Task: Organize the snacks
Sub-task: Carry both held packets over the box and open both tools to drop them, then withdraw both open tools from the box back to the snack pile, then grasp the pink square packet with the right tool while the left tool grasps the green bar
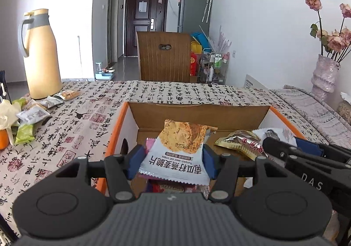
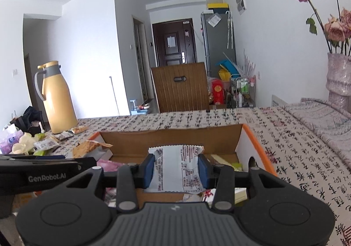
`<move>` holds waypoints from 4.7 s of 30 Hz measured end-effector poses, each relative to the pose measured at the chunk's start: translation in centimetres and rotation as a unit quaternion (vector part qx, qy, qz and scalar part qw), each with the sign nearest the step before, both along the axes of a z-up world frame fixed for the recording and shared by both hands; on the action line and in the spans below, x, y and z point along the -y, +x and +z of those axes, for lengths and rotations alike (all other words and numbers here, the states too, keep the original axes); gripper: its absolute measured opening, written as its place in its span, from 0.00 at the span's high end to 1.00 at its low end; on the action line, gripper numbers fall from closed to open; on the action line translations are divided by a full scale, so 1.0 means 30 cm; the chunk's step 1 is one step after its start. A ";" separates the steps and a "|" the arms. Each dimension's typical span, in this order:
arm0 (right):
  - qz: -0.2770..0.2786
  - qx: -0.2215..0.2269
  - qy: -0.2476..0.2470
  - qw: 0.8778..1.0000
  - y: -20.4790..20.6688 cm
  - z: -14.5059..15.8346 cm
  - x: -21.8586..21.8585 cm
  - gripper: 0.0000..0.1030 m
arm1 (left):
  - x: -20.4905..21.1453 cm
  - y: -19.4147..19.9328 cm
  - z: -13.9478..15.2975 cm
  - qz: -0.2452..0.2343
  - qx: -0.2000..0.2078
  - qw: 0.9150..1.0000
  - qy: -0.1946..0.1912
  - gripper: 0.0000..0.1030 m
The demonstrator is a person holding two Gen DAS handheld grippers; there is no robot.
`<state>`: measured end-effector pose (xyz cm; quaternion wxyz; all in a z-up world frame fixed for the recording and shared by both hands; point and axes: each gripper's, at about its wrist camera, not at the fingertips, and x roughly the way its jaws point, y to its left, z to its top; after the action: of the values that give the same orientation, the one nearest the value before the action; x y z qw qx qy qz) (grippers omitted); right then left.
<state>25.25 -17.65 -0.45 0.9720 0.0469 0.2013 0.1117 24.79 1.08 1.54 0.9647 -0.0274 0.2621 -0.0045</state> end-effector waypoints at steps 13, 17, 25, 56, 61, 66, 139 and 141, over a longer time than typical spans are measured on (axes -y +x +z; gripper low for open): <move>-0.028 -0.008 0.017 0.999 -0.013 -0.015 0.032 0.06 | -0.031 -0.024 0.014 0.043 0.016 0.999 -0.007 0.00; -0.033 -0.012 0.019 0.999 -0.005 -0.020 0.036 0.00 | -0.036 -0.019 0.013 0.046 0.009 0.999 -0.009 0.00; -0.037 -0.009 0.020 0.999 -0.010 -0.007 0.044 0.00 | -0.028 -0.022 0.018 0.048 0.007 0.999 -0.005 0.00; -0.038 -0.020 0.009 0.999 -0.354 0.035 0.111 0.00 | -0.013 -0.324 0.022 0.023 -0.033 0.999 -0.013 0.00; -0.035 -0.031 0.003 0.999 -0.415 0.012 0.120 0.00 | -0.015 -0.380 0.006 0.020 -0.039 0.999 -0.012 0.00; -0.028 -0.041 -0.005 0.999 -0.469 -0.012 0.123 0.00 | -0.018 -0.432 -0.017 0.020 -0.045 0.999 -0.007 0.00; -0.045 -0.089 -0.013 0.995 -0.467 -0.116 0.253 0.38 | 0.108 -0.387 -0.089 -0.013 -0.104 0.994 0.024 0.00; -0.047 -0.088 -0.009 0.995 -0.477 -0.116 0.263 0.38 | 0.136 -0.375 -0.095 -0.020 -0.109 0.993 0.029 0.00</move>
<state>10.93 -25.52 -3.93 0.9550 0.0574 0.2849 0.0597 13.55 -3.00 -1.32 0.9305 0.0050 0.3661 -0.0130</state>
